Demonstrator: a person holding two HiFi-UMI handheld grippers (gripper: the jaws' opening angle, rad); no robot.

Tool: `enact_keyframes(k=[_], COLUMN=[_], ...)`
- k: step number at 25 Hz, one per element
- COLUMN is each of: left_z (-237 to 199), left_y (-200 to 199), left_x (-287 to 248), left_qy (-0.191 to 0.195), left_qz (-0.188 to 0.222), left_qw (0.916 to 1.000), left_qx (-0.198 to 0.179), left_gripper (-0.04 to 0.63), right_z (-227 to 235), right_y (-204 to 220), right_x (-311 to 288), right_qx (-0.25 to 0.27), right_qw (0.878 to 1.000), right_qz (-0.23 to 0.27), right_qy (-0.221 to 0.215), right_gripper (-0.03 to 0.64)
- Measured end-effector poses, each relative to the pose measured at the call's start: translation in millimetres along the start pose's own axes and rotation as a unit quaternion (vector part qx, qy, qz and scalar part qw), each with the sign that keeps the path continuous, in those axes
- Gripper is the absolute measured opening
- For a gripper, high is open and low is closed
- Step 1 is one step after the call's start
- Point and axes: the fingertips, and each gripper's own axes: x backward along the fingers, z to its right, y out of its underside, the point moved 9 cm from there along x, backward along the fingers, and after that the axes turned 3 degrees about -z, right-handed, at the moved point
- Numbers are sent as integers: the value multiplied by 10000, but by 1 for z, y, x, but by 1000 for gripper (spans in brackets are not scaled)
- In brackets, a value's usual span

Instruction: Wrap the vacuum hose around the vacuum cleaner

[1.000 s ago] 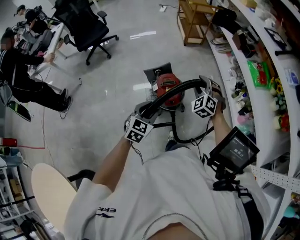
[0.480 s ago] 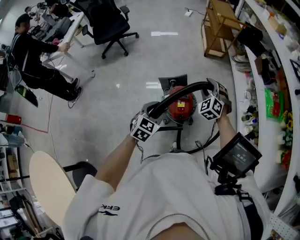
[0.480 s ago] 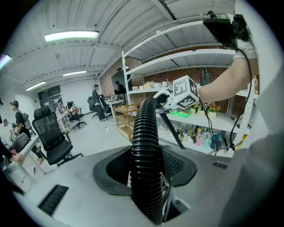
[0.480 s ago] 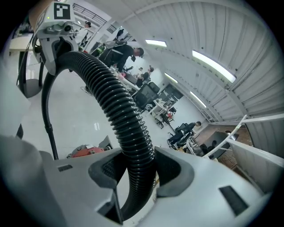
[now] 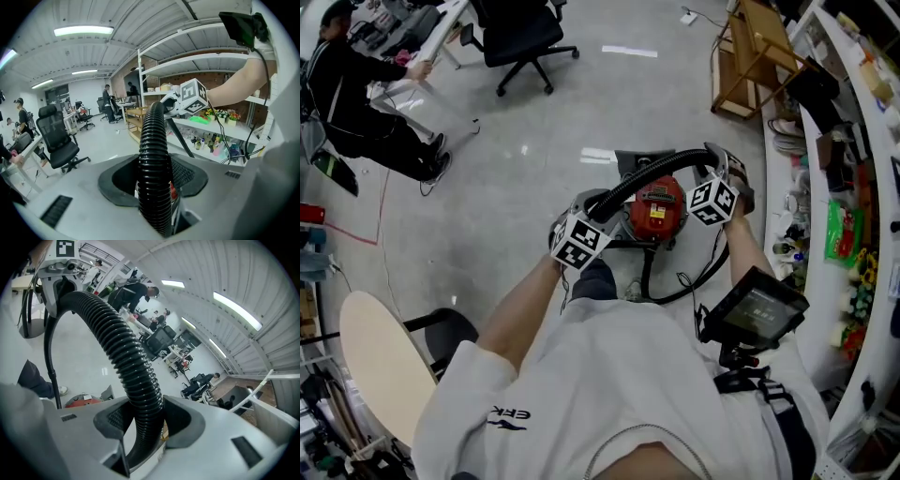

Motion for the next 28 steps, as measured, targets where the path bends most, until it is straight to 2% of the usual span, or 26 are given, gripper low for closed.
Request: enact_keyframes(k=[9, 16, 28], left_z=[-93, -147, -225], left_y=[15, 23, 38], left_x=[-22, -35, -57], left_qy=[440, 655, 571], left_qz=[-122, -163, -300], left_qw=[9985, 9959, 9917], left_qx=[287, 599, 1109], left_gripper=[175, 175, 175], right_z=[7, 13, 12], right_y=[-57, -96, -157], right_x=[-89, -148, -249], right_qx=[561, 836, 1113], right_qw=[9977, 9945, 9896], right_qz=[-249, -360, -303], right_qy=[-275, -521, -855], right_gripper=[187, 187, 186])
